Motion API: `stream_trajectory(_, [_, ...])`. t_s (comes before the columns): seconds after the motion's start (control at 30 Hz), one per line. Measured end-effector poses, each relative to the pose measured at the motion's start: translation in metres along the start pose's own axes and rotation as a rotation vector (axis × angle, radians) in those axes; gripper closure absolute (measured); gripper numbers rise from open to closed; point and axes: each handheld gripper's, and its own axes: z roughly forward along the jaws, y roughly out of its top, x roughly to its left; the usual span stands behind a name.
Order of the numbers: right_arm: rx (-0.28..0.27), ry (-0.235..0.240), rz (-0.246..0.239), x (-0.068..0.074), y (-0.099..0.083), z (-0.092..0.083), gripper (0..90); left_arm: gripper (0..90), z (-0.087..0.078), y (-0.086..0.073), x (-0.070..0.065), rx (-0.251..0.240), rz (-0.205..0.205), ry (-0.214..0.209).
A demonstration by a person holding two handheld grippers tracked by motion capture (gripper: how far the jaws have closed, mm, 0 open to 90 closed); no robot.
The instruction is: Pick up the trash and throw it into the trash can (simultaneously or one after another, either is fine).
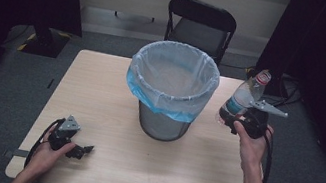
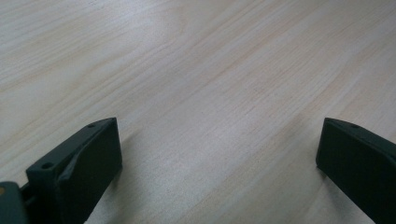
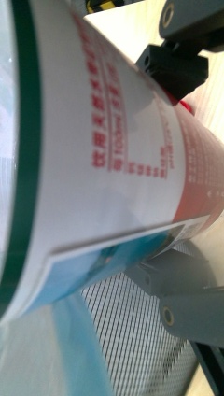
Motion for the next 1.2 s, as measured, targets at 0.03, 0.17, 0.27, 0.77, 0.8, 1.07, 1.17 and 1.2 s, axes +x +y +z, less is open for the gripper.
stream_trajectory(0.03, [0.0,0.0,0.0,0.0,0.0,0.0,28.3,0.0,0.0,0.0,0.0,0.0,0.0,0.0])
stream_trajectory(0.17, [-0.005,0.009,-0.011,0.006,0.005,-0.009,28.4,0.0,0.0,0.0,0.0,0.0,0.0,0.0])
stream_trajectory(0.27, [-0.019,0.015,-0.019,0.012,0.01,-0.018,28.3,0.0,0.0,0.0,0.0,0.0,0.0,0.0])
stream_trajectory(0.77, [-0.082,0.055,-0.058,0.029,0.031,-0.041,28.4,0.0,0.0,0.0,0.0,0.0,0.0,0.0])
stream_trajectory(0.8, [-0.086,0.057,-0.058,0.03,0.032,-0.042,28.4,0.0,0.0,0.0,0.0,0.0,0.0,0.0])
stream_trajectory(1.07, [-0.111,0.072,-0.052,0.033,0.04,-0.051,28.4,0.0,0.0,0.0,0.0,0.0,0.0,0.0])
stream_trajectory(1.17, [-0.124,0.084,-0.048,0.035,0.044,-0.053,28.5,0.0,0.0,0.0,0.0,0.0,0.0,0.0])
stream_trajectory(1.2, [-0.128,0.087,-0.051,0.036,0.046,-0.056,28.5,0.0,0.0,0.0,0.0,0.0,0.0,0.0])
